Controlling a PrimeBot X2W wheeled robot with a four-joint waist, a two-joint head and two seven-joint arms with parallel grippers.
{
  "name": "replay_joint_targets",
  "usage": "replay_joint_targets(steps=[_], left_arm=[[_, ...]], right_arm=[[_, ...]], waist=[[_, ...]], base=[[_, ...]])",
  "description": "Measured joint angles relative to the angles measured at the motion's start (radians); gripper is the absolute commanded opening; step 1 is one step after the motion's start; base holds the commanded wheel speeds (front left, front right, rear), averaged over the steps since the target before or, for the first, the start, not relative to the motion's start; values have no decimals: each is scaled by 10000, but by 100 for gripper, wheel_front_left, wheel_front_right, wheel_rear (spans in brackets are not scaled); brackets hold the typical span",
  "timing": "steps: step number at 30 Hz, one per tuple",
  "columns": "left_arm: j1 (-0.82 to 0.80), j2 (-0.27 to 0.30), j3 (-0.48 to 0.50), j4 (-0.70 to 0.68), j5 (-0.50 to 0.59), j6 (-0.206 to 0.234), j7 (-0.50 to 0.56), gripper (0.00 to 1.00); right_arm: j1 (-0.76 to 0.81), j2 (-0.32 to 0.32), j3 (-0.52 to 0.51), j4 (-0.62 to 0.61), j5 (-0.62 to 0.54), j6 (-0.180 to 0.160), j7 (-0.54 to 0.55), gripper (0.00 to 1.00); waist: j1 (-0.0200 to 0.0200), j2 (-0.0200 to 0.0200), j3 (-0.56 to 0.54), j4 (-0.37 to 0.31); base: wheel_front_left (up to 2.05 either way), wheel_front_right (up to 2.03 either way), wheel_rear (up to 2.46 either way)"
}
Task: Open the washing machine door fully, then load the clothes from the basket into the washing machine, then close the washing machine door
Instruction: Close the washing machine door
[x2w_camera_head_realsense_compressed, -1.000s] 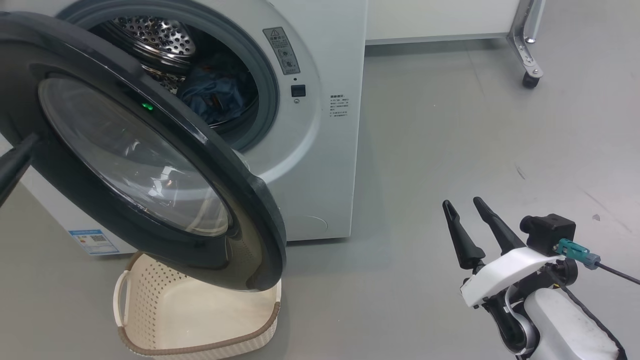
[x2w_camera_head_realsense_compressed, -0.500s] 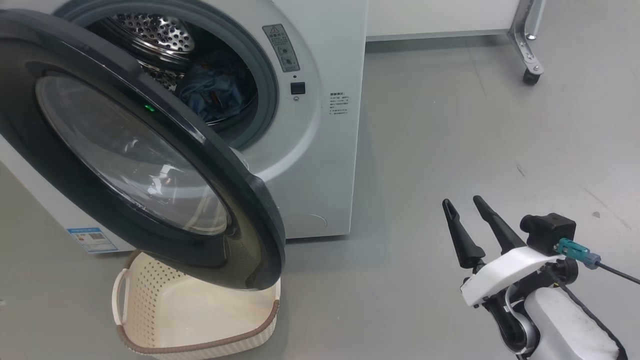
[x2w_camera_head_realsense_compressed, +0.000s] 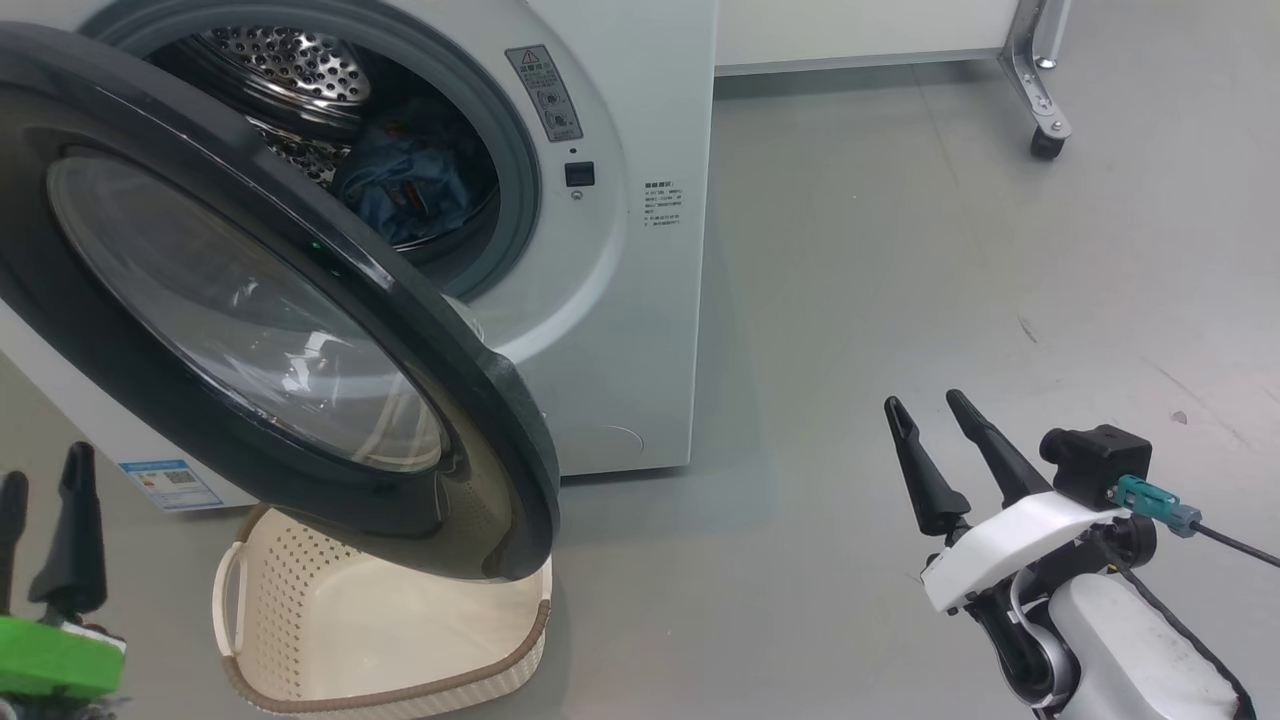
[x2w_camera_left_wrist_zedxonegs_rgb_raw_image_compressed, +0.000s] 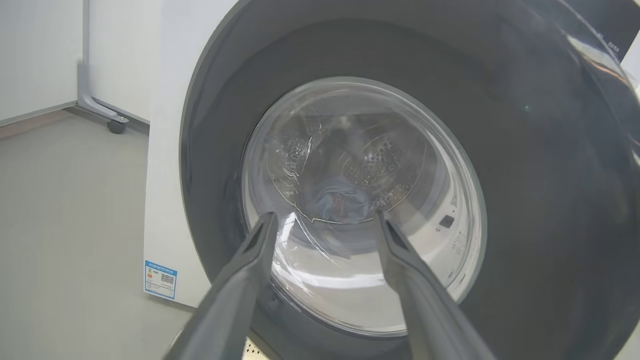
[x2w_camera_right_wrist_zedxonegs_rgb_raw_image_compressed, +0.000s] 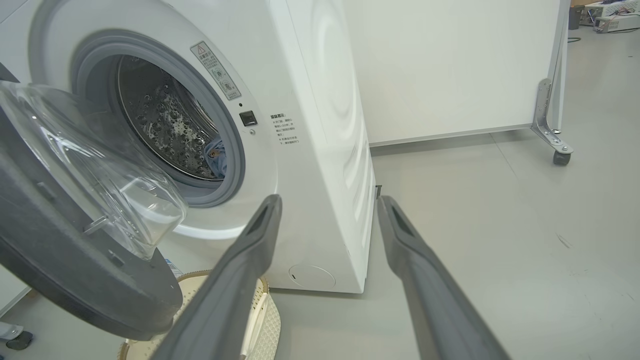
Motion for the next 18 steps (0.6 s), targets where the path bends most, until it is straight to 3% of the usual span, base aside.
replay_joint_targets(steps=[8, 18], left_arm=[[516, 81, -938, 518, 1200, -2, -1534, 100], [1048, -65, -1243, 1375, 2414, -2, -3045, 100]], right_arm=[[-8, -31, 86, 4, -40, 0, 0, 100], [-14, -96, 174, 12, -44, 0, 0, 100]], waist=[[0, 0, -51, 8], [0, 0, -115, 9]], base=[[0, 0, 0], [0, 0, 0]])
